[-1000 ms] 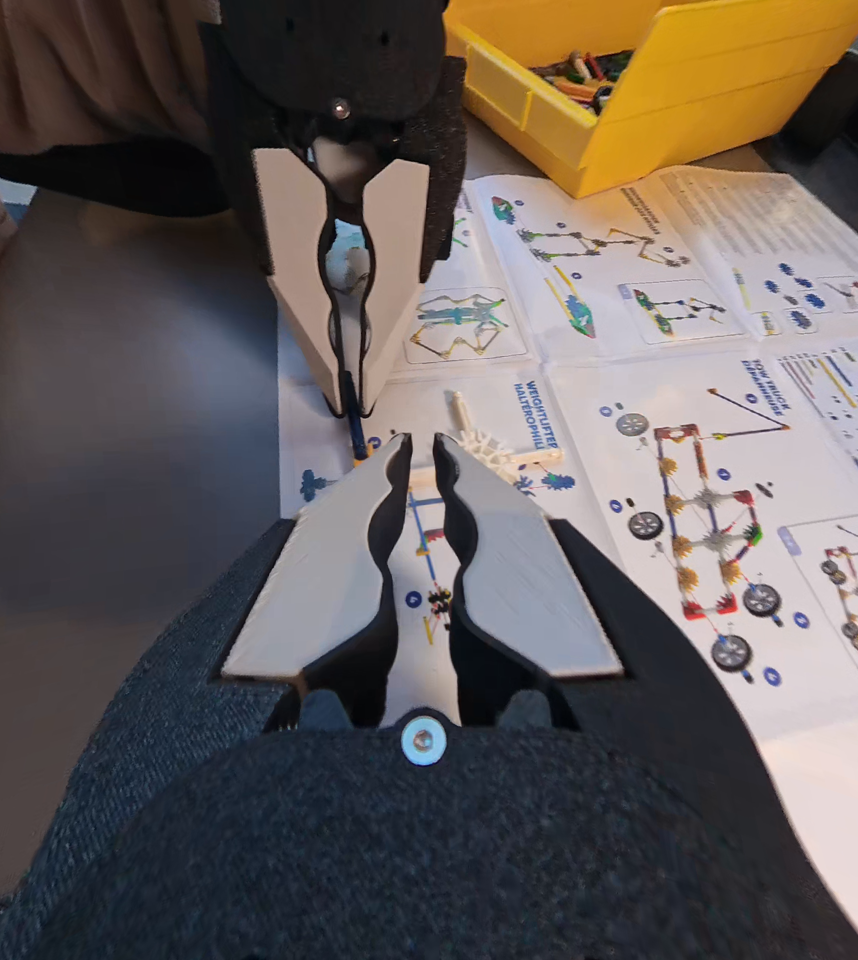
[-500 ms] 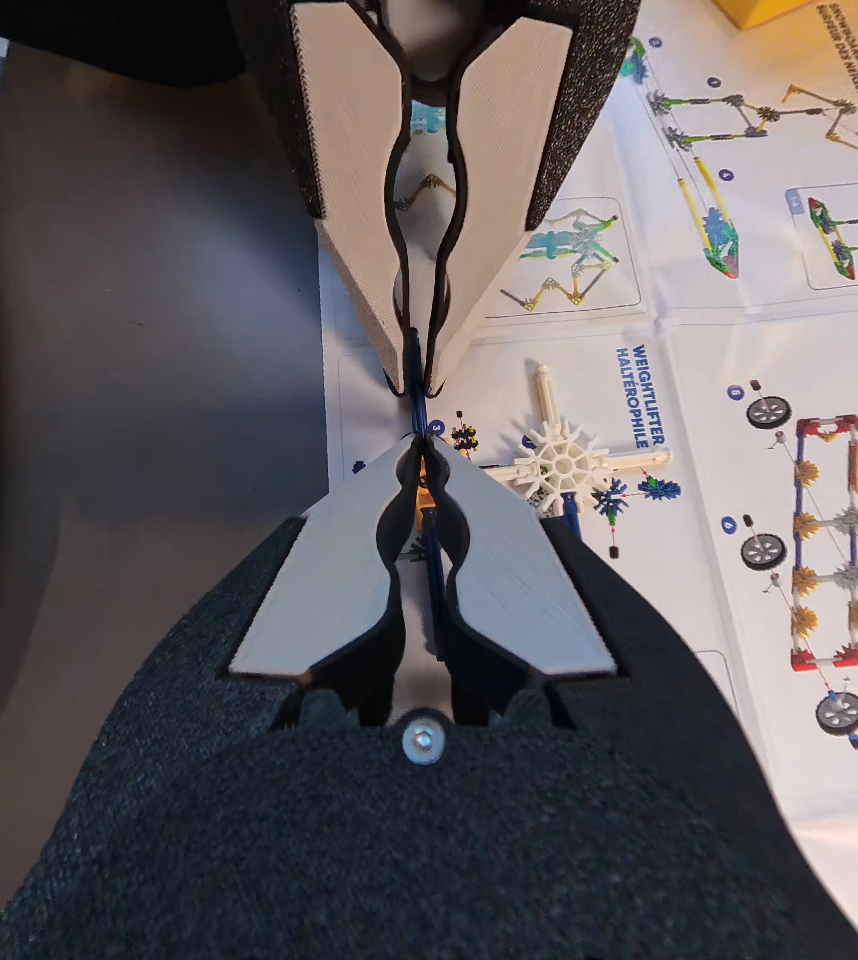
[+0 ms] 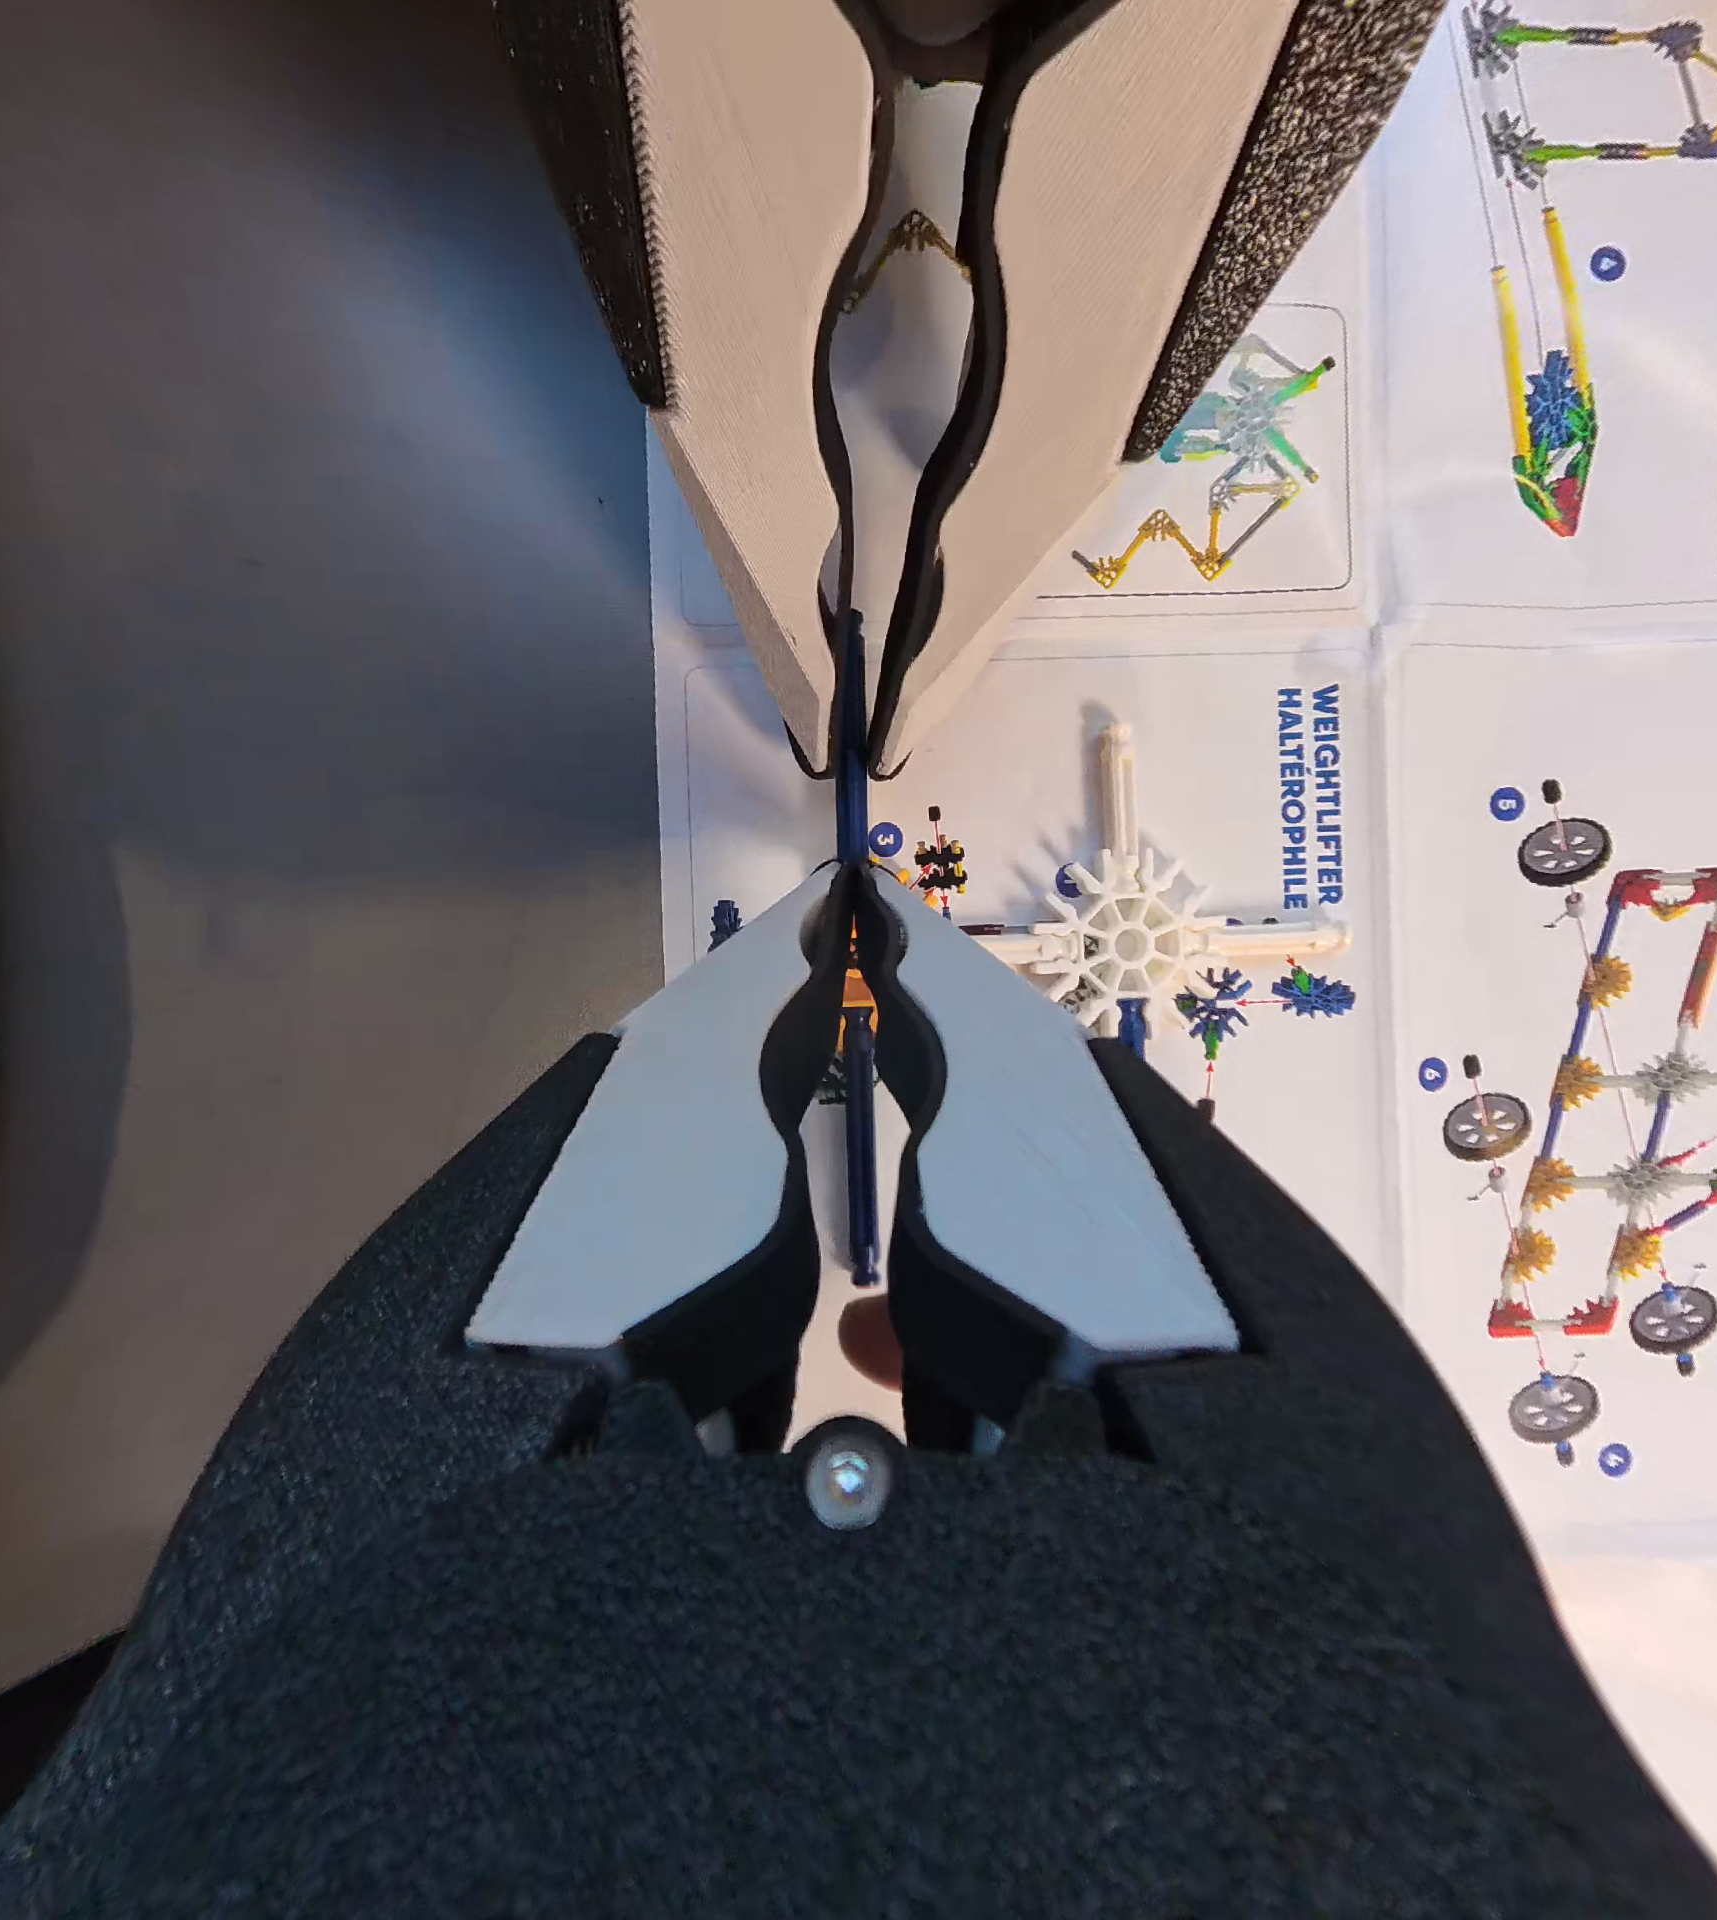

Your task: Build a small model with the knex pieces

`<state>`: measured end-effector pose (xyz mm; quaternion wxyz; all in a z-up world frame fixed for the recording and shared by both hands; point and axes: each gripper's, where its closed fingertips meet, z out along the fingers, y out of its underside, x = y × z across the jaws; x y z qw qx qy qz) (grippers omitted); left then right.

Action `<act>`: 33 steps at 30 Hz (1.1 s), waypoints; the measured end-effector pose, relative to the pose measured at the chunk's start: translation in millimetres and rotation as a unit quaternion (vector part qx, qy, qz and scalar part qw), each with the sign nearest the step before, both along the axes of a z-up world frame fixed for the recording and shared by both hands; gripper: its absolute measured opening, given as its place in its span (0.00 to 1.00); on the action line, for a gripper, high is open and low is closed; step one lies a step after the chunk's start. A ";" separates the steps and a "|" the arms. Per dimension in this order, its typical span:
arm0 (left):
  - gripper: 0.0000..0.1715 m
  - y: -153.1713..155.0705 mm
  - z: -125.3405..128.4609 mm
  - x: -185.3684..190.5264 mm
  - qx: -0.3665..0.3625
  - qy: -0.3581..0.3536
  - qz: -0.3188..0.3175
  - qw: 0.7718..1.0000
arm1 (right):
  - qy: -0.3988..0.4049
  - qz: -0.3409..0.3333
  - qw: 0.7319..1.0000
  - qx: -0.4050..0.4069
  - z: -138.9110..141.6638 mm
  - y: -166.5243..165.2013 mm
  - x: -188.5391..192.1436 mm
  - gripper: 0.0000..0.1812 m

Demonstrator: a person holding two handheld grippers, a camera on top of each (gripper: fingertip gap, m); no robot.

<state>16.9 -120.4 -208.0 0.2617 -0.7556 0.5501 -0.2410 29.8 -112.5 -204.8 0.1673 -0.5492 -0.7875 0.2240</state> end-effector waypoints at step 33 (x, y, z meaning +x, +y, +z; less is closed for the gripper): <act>0.02 3.2 -1.6 -11.0 0.058 -0.001 0.034 0.998 | 0.291 -0.215 0.932 0.005 55.1 111.1 50.3 0.26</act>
